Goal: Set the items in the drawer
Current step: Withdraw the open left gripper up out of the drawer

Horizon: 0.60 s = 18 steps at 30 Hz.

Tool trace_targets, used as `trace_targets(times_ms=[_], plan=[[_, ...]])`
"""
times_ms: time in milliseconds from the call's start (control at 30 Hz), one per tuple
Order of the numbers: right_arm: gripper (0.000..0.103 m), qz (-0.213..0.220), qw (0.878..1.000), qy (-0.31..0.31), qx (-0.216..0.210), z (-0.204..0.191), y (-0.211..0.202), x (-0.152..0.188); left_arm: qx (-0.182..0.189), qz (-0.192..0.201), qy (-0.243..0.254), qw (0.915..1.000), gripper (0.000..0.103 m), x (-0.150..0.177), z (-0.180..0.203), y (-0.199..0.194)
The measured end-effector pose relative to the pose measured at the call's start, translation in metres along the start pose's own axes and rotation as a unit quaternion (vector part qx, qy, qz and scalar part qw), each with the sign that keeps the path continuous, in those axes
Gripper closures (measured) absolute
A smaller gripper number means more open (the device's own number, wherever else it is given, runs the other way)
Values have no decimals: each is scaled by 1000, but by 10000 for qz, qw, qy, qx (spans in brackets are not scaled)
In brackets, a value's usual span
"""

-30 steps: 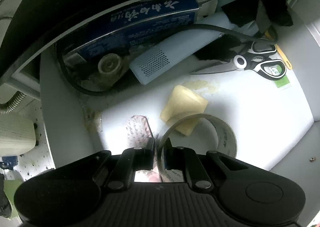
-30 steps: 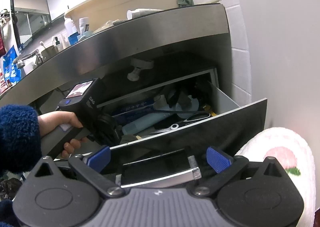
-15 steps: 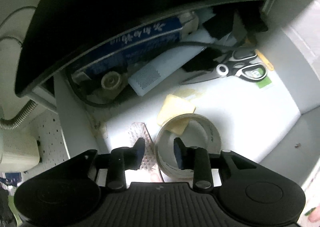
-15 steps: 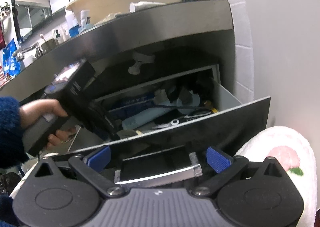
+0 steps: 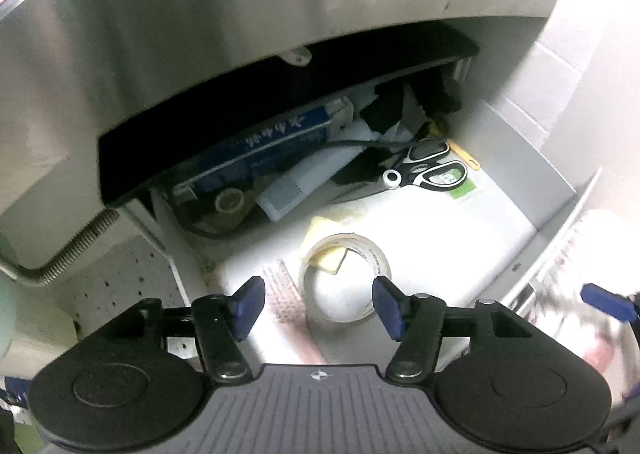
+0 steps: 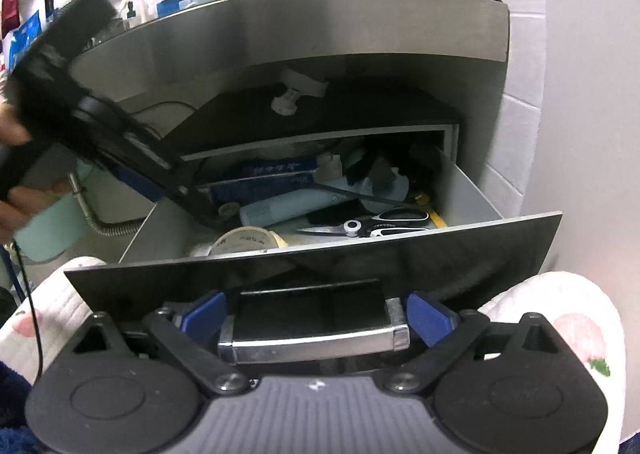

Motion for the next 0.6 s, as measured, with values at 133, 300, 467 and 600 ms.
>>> trace_targets(times_ms=[133, 300, 467, 600], plan=[[6, -36, 9999, -115, 47, -3, 2, -1, -86, 114, -58, 9999, 36, 16, -8, -17], [6, -92, 9996, -239, 98, -7, 5, -1, -225, 212, -91, 9995, 36, 40, -19, -34], [6, -157, 9992, -342, 127, -10, 9, -2, -94, 254, -315, 9991, 36, 60, -30, -46], [6, -224, 9988, -421, 93, -13, 12, -5, -32, 364, -509, 9980, 36, 73, -35, -57]])
Point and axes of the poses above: each gripper's, at about its wrist camera, not at the fingertips, and y roughly the way its jaws point, z to its right, x to its underside, the point moved 2 cm from there along y, roughly the way its jaws point
